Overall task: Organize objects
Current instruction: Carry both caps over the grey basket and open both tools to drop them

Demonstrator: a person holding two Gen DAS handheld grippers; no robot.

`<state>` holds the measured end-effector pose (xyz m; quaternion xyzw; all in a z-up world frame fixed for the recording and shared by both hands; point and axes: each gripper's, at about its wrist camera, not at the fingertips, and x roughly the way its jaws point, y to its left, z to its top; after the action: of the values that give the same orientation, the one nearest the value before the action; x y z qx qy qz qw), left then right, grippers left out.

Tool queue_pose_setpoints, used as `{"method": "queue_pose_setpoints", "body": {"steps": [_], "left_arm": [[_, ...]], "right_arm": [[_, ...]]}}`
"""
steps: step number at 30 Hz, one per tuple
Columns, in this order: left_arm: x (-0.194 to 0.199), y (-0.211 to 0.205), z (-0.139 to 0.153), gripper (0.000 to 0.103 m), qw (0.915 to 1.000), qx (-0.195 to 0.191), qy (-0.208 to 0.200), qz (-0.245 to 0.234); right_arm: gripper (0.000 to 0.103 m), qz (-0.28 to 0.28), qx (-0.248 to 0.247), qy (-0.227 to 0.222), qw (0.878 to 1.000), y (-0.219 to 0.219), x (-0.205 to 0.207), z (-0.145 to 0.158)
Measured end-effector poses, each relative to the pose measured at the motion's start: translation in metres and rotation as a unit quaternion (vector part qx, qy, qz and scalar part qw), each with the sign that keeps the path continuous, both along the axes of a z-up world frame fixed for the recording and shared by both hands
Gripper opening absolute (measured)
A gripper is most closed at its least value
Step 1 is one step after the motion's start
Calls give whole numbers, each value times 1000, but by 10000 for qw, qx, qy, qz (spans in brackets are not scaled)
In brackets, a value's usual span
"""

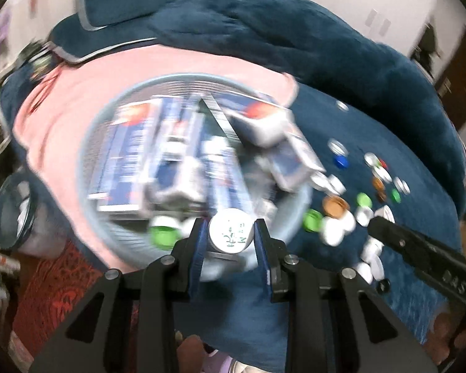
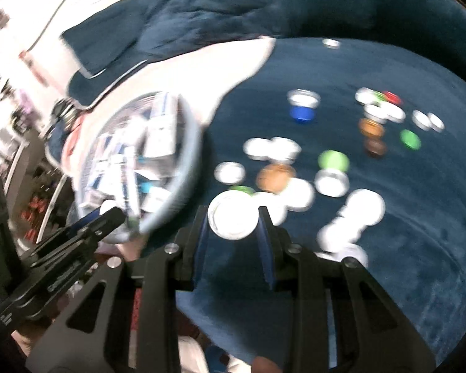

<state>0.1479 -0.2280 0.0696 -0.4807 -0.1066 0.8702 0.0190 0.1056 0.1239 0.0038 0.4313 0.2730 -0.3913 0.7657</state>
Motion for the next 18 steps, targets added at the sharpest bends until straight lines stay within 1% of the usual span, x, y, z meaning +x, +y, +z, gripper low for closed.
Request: {"method": "queue_pose_setpoints", "body": {"steps": [3, 5, 7, 8, 9, 11, 12, 13, 14, 15, 16, 18], "left_arm": [[-1, -26, -4, 31, 9995, 142, -82, 288], [-2, -35, -8, 31, 9991, 206, -157, 334], [-3, -38, -11, 31, 9991, 186, -173, 339], [-4, -43, -11, 34, 9990, 182, -158, 366], [-3, -49, -12, 45, 9988, 218, -153, 399], [3, -60, -8, 60, 9981, 329, -95, 503], [5, -64, -6, 66, 9977, 359, -46, 568], [6, -69, -4, 69, 9975, 355, -17, 614], [9, -76, -2, 75, 9970, 294, 15, 712], [11, -83, 0, 80, 9961, 153, 32, 868], [14, -91, 1, 80, 9946, 20, 49, 1040], [16, -102, -1, 80, 9917, -104, 14, 1283]], "right_arm": [[31, 284, -52, -137, 9995, 2, 34, 11], [31, 439, -56, -214, 9988, 4, 54, 16], [31, 560, -24, -306, 9980, 4, 71, 19], [31, 609, -11, -328, 9976, 3, 78, 21], [31, 646, 3, -349, 9973, 3, 84, 22], [31, 737, 37, -378, 9966, 3, 98, 22], [31, 773, 59, -379, 9963, 2, 104, 22], [31, 822, 95, -380, 9958, 2, 111, 20], [31, 853, 122, -386, 9955, 2, 115, 19], [31, 889, 158, -394, 9951, 3, 119, 18], [31, 932, 200, -414, 9946, 3, 124, 17], [32, 1005, 285, -412, 9937, 3, 133, 15]]}}
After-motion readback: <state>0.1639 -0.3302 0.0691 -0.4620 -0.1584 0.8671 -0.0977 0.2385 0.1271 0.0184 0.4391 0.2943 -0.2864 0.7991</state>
